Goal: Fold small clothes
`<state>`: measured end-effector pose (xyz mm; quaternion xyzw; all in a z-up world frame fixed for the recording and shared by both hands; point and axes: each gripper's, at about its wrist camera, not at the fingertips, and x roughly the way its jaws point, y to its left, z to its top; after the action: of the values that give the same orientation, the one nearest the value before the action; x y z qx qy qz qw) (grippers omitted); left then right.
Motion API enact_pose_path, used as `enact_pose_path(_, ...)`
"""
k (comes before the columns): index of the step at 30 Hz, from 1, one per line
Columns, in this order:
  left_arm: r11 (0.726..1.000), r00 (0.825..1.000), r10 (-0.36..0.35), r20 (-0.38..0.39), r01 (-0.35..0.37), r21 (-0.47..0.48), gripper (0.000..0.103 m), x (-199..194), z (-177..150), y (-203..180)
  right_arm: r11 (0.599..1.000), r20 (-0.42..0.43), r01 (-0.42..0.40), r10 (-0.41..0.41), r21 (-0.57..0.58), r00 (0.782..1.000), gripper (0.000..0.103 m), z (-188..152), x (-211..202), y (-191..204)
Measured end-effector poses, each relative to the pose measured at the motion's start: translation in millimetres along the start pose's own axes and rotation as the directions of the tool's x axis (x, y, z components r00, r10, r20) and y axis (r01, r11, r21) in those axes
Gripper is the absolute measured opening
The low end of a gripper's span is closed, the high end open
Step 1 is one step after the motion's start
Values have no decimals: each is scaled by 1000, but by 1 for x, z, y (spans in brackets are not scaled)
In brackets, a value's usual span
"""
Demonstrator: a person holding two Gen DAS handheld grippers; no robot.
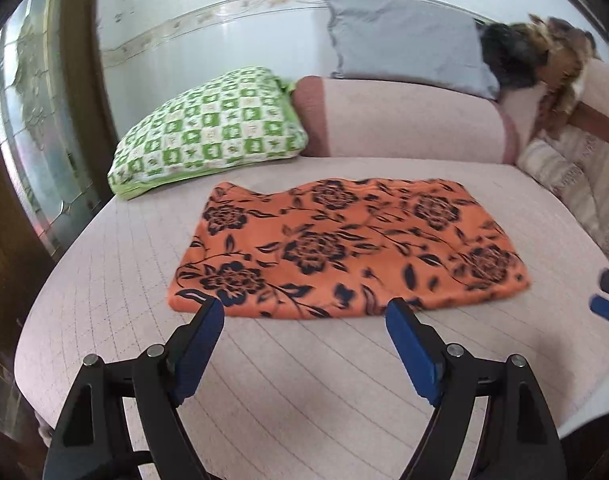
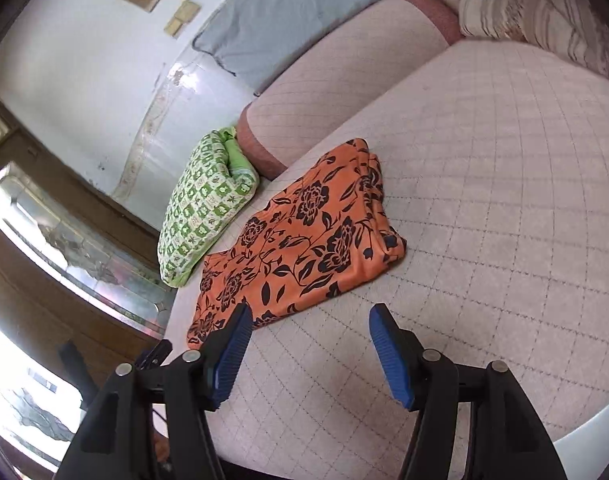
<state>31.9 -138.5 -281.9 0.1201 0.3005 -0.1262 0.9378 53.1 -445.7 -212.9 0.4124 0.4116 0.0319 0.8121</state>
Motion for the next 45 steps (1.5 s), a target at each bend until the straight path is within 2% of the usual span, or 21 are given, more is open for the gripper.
enact_pose_path(4, 999, 1000, -22, 1, 22, 34, 84, -14, -1, -15, 999, -5, 0, 0, -41, 1000, 65, -2, 5, 7)
enact_pose_path(9, 999, 999, -50, -6, 50, 22, 85, -25, 2, -25, 999, -5, 14, -14, -34, 1000, 65, 2, 11, 3)
enact_pose_path(16, 1000, 1000, -22, 3, 22, 20, 85, -44, 6, -32, 1000, -1, 10, -10, -11, 1000, 65, 10, 18, -5)
enact_pose_path(20, 1000, 1000, -30, -9, 30, 8, 85, -51, 7, -30, 999, -15, 7, -8, -34, 1000, 65, 10, 25, 0)
enact_pose_path(23, 1000, 1000, -15, -15, 15, -6, 85, -56, 11, -28, 997, -23, 17, -18, -74, 1000, 65, 9, 30, 8)
enact_pose_path(27, 999, 1000, 11, 2, -11, -49, 85, -66, 19, -25, 997, -26, 7, -9, -71, 1000, 65, 8, 32, 10)
enact_pose_path(33, 987, 995, -78, 62, 85, -135, 85, -87, 22, -25, 995, -21, 20, -22, -103, 1000, 65, 8, 33, 18)
enact_pose_path(35, 988, 996, -84, 37, 88, -130, 85, -87, 20, -29, 992, -22, 29, -32, -122, 999, 65, 7, 33, 20)
enact_pose_path(37, 991, 998, -56, -1, 55, -120, 85, -82, 19, -31, 991, -16, 35, -38, -131, 999, 65, 6, 31, 18)
enact_pose_path(40, 996, 996, 32, -79, -39, -85, 85, -63, 13, -26, 992, 3, 44, -44, -118, 999, 65, 8, 26, 12)
enact_pose_path(42, 992, 983, 108, -146, -116, -51, 85, -48, 9, -17, 994, 16, 49, -48, -102, 999, 65, 10, 23, 8)
enact_pose_path(45, 980, 968, 183, -170, -194, -51, 85, -36, 2, 6, 995, 33, 49, -46, -89, 998, 65, 12, 18, 4)
